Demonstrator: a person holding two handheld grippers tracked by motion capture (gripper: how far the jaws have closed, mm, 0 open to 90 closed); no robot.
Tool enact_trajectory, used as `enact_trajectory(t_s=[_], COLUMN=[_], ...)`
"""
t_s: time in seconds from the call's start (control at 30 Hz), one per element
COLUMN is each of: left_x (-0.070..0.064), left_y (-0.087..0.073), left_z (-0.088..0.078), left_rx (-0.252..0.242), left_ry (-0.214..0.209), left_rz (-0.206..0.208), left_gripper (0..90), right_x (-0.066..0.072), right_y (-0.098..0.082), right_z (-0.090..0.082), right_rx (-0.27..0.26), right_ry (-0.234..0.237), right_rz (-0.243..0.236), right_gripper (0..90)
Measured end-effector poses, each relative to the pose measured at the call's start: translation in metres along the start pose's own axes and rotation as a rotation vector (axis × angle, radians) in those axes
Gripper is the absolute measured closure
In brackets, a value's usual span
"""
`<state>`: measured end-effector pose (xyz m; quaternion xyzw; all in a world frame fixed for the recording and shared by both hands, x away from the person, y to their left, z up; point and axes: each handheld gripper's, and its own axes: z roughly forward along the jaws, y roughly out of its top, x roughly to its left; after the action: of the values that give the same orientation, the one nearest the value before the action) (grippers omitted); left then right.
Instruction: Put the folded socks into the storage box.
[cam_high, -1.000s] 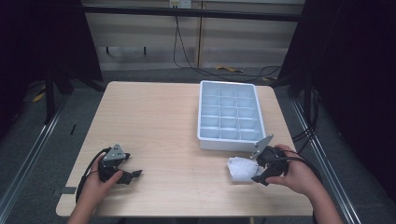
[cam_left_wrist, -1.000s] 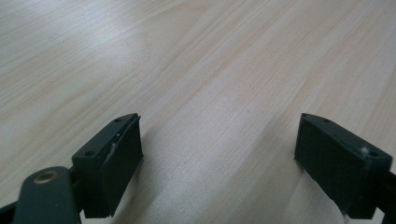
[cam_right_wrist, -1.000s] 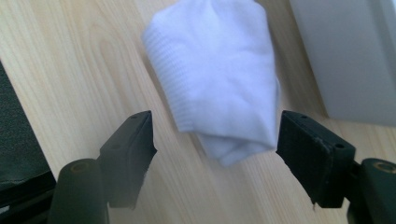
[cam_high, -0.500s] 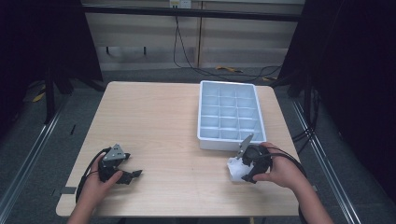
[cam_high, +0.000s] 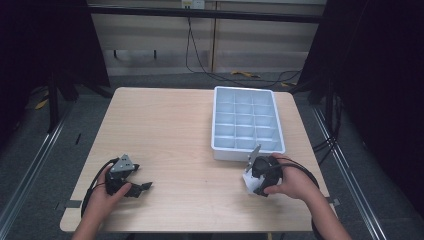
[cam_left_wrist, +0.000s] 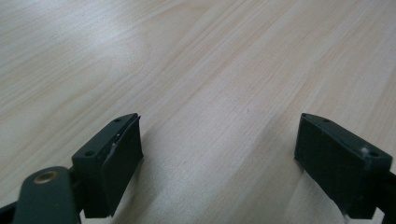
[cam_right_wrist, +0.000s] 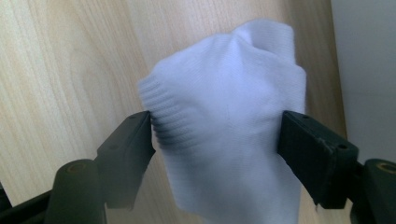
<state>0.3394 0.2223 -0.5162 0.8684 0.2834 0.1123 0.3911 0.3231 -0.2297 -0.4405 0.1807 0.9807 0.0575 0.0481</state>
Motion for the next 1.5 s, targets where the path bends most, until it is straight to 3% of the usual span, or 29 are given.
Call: enact_trajectory(t_s=[0.4, 0.5, 0.7, 0.8, 0.9, 1.0, 1.03, 1.1, 1.17, 1.33, 1.5], left_x=[0.000, 0.000, 0.000, -0.001, -0.001, -0.001, -0.001, -0.001, -0.001, -0.001, -0.001], left_y=[0.000, 0.000, 0.000, 0.000, 0.000, 0.000, 0.000, 0.000, 0.000, 0.000, 0.000], left_z=[0.000, 0.000, 0.000, 0.000, 0.000, 0.000, 0.000, 0.000, 0.000, 0.000, 0.000], left_rx=[0.000, 0.003, 0.003, 0.001, 0.001, 0.001, 0.001, 0.001, 0.001, 0.002, 0.001], left_ry=[0.000, 0.001, 0.001, -0.001, -0.002, -0.001, -0.002, -0.002, -0.001, -0.002, -0.002], left_rz=[0.001, 0.001, -0.001, -0.004, -0.005, -0.005, -0.005, -0.005, -0.005, -0.003, -0.005], left_gripper=[14.7, 14.7, 14.7, 14.7, 14.7, 14.7, 14.7, 14.7, 14.7, 14.6, 14.6], right_x=[-0.003, -0.006, -0.007, -0.009, -0.011, -0.012, -0.012, -0.012, -0.013, -0.017, -0.018], right_y=[0.000, 0.001, 0.005, 0.005, 0.004, 0.003, 0.003, 0.006, 0.005, -0.001, -0.001], right_z=[0.007, 0.009, 0.013, 0.016, 0.017, 0.020, 0.021, 0.023, 0.022, 0.022, 0.021], right_rx=[0.000, -0.002, 0.030, 0.026, 0.014, 0.008, 0.013, 0.029, 0.026, -0.031, -0.031], right_ry=[0.025, 0.024, 0.023, 0.018, 0.021, 0.008, 0.002, -0.017, -0.018, -0.033, -0.058], right_rz=[0.029, 0.006, 0.014, -0.013, 0.009, -0.017, -0.003, -0.021, 0.018, 0.030, 0.029], right_gripper=[28.0, 28.5, 28.4, 28.1, 28.0, 28.3, 28.7, 30.7, 37.2, 45.4, 52.4])
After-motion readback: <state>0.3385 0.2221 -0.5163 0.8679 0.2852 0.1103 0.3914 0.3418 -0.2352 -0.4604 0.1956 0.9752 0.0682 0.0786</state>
